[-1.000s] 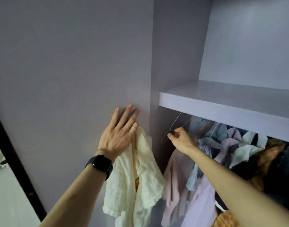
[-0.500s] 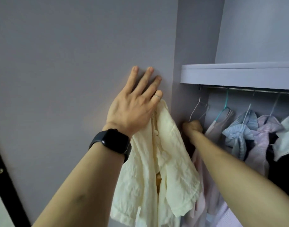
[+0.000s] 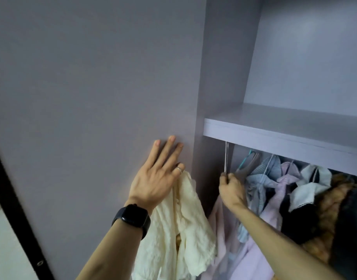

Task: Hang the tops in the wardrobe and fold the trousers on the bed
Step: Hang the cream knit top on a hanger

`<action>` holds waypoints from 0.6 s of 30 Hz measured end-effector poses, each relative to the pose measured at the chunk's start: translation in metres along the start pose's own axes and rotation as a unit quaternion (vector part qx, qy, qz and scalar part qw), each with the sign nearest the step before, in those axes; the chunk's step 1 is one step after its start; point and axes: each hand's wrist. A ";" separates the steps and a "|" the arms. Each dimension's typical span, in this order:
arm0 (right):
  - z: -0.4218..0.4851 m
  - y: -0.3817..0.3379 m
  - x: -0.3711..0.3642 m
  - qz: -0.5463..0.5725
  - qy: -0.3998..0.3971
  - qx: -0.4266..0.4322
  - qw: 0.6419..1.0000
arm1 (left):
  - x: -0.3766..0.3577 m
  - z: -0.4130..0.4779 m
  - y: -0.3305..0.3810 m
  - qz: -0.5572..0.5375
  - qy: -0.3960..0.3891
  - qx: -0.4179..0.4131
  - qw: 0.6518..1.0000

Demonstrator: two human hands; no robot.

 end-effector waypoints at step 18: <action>-0.229 0.109 0.240 0.265 -0.120 -0.015 0.957 | 0.063 -0.080 0.169 -0.438 -0.242 0.060 0.864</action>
Point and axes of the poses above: each hand's wrist, its own z-axis towards the middle knuckle, its own x-axis out of the back of the hand, y = z × x, and after that the axes turned 3 degrees about -z, right-handed
